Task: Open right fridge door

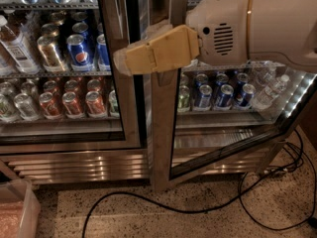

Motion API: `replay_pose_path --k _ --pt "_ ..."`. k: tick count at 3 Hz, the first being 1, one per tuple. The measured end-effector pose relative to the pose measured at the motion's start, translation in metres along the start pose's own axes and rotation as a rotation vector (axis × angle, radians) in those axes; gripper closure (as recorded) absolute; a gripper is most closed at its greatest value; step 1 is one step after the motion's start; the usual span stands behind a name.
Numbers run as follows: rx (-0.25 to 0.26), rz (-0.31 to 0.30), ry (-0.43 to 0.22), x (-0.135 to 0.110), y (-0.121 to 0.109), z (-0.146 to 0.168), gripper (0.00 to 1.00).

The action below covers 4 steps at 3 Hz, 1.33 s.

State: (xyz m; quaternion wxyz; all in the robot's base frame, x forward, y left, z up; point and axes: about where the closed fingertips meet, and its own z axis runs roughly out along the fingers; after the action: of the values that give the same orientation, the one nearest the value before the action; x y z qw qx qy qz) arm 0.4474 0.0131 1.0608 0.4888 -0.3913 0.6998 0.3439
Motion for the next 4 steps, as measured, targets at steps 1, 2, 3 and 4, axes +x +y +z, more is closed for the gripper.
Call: replay_pose_path --k 1,2,3,4 --pt "0.026 -0.014 0.003 -0.001 -0.003 -0.003 0.00" --pt "0.028 -0.014 0.003 0.001 -0.003 -0.006 0.00" --pt "0.060 -0.026 0.013 0.000 -0.004 -0.015 0.00" --pt "0.215 -0.074 0.058 -0.018 -0.003 -0.071 0.00"
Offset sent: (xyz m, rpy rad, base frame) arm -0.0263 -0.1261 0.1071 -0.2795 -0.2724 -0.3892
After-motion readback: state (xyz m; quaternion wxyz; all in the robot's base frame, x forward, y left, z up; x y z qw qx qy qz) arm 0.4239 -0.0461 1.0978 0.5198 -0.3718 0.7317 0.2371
